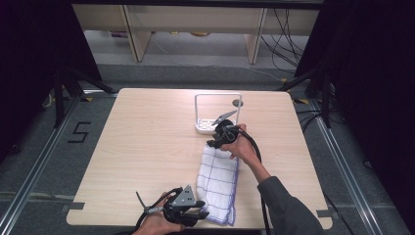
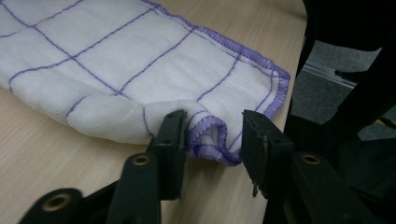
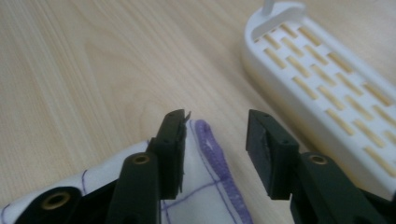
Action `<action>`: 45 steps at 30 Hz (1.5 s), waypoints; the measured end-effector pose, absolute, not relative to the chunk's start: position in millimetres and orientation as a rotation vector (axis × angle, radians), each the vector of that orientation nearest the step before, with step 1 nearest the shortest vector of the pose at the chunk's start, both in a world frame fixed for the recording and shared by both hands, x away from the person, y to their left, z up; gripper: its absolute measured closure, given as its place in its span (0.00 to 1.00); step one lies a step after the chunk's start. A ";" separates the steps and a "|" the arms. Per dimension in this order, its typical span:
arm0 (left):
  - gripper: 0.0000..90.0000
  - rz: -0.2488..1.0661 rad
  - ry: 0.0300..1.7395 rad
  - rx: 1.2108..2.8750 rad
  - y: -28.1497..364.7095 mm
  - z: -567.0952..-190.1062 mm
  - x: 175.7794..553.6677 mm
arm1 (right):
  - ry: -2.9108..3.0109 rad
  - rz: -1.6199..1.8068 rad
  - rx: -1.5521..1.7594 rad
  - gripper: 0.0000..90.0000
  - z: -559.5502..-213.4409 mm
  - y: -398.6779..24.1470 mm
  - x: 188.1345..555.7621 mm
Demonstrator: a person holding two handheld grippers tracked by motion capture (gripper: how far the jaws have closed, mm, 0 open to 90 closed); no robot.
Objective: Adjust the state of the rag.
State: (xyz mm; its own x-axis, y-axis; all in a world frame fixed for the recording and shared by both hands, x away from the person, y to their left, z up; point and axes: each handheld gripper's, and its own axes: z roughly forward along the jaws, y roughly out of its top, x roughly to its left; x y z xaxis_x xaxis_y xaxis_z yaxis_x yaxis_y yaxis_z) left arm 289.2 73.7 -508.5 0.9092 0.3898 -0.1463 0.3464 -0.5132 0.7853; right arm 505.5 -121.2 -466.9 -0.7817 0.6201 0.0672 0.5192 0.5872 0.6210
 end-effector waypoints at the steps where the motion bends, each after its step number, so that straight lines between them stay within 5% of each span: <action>1: 0.63 0.065 0.544 2.144 76.4 -506.1 288.8 | 2.623 0.962 0.976 0.60 -461.6 -124.6 502.4; 7: 0.49 0.066 0.628 2.065 87.9 -494.9 295.4 | 2.532 1.074 0.999 0.54 -445.5 -158.1 479.5; 17: 0.45 0.139 0.753 2.012 106.9 -488.3 327.6 | 2.493 0.960 1.165 0.49 -467.8 -205.5 464.1; 31: 0.42 0.205 0.858 2.040 110.9 -489.8 398.9 | 2.439 0.951 1.218 0.47 -470.9 -214.1 463.0; 45: 0.38 0.189 0.892 2.059 74.3 -494.2 455.3 | 2.420 0.954 1.223 0.47 -472.0 -215.4 467.2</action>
State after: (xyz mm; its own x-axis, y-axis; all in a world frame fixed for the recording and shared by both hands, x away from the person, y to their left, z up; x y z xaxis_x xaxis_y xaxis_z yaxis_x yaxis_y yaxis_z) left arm 455.3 74.3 -494.2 0.7327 0.6555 -0.1831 0.5252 -0.3736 0.7646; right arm 467.2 -215.4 -472.0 -0.6090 0.7913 0.0549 0.6158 0.4280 0.6615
